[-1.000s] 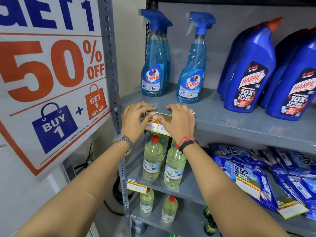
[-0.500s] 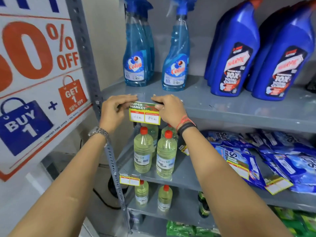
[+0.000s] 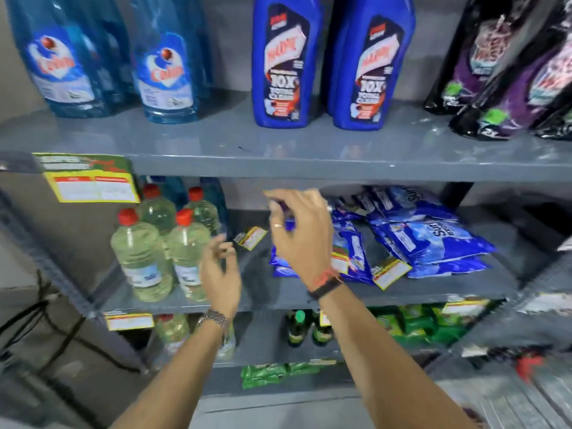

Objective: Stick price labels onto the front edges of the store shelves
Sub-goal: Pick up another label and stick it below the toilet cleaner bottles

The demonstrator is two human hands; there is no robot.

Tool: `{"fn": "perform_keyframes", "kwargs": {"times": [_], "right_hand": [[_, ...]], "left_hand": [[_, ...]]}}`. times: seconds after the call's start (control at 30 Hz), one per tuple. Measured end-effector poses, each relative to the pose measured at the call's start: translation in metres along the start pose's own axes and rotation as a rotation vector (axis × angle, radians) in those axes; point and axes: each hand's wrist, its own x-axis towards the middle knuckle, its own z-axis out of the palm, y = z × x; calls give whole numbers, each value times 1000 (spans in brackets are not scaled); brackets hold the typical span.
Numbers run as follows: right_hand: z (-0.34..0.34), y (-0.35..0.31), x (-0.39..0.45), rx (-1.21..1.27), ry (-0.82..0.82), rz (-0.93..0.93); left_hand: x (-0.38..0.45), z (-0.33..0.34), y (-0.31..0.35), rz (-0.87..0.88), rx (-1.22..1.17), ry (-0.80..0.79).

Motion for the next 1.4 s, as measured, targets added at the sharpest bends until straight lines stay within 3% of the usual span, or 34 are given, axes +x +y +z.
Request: {"fn": "perform_keyframes", "kwargs": {"times": [0.1,0.23,0.37,0.57,0.77,1.03,1.23,1.4], "right_hand": [[-24,99,-27,-30,-31,355],[-44,209,-45,24,-314,826],[-40,262,-49,163,-457,1002],[-10,295,-50,240,-439,1141],[3,301,-49,232,-403,1145],[3,298,-49,204,-426,1127],[-27,272,-49,311,-355,1017],[-88,215,-32,563,-328,869]], "left_hand": [[-9,57,-21,-149,63,-243],[-2,118,-45,-263,229,-491],[0,161,-54,-337,381,-442],[9,175,-54,-353,607,-494],[13,193,-56,-473,624,-466],[18,191,-55,-464,607,-511],[-10,170,-24,-468,296,-507],[-28,138,36,-347,97,-493]]}}
